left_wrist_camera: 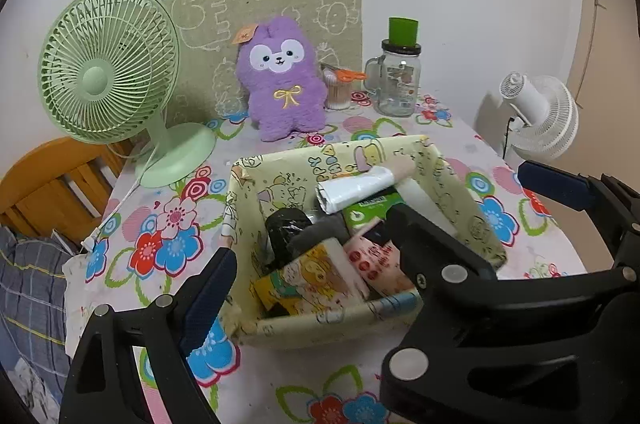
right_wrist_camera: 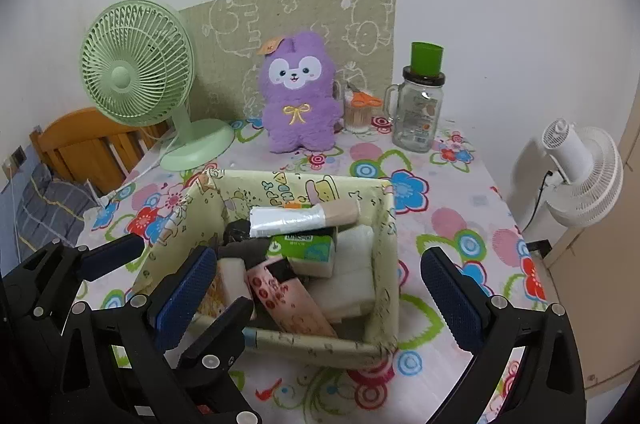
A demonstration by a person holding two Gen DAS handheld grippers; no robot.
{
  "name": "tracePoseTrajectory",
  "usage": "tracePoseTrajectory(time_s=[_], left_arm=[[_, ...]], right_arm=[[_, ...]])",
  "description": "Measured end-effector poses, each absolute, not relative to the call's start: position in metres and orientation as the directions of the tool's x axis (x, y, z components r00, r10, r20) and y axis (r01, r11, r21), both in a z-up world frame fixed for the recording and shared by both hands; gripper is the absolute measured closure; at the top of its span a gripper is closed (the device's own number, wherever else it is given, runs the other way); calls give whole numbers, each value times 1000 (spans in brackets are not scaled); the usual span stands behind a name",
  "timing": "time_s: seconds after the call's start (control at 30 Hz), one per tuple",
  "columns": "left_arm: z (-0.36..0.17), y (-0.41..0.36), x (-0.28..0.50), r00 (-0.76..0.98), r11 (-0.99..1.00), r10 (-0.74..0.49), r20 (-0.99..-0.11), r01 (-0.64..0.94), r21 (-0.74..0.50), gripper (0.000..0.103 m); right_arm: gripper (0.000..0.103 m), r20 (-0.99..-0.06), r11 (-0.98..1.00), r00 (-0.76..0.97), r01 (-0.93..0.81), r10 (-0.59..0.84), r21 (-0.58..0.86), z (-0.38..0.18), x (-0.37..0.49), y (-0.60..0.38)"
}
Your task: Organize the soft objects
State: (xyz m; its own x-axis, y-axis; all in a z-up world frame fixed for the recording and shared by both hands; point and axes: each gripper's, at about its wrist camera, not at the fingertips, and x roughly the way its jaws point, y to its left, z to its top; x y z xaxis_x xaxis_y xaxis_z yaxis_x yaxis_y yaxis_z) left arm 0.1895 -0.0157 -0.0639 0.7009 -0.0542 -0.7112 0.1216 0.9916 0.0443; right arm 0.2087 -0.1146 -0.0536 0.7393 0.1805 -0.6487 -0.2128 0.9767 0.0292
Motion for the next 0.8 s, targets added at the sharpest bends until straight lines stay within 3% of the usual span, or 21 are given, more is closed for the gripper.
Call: tracePoseTrajectory(time_s=[0.8], left_arm=[[-38, -28, 119, 756, 994, -39, -654, 97, 53, 7]], right_arm=[[0, -589, 987, 797, -159, 135, 11, -29, 132, -145]])
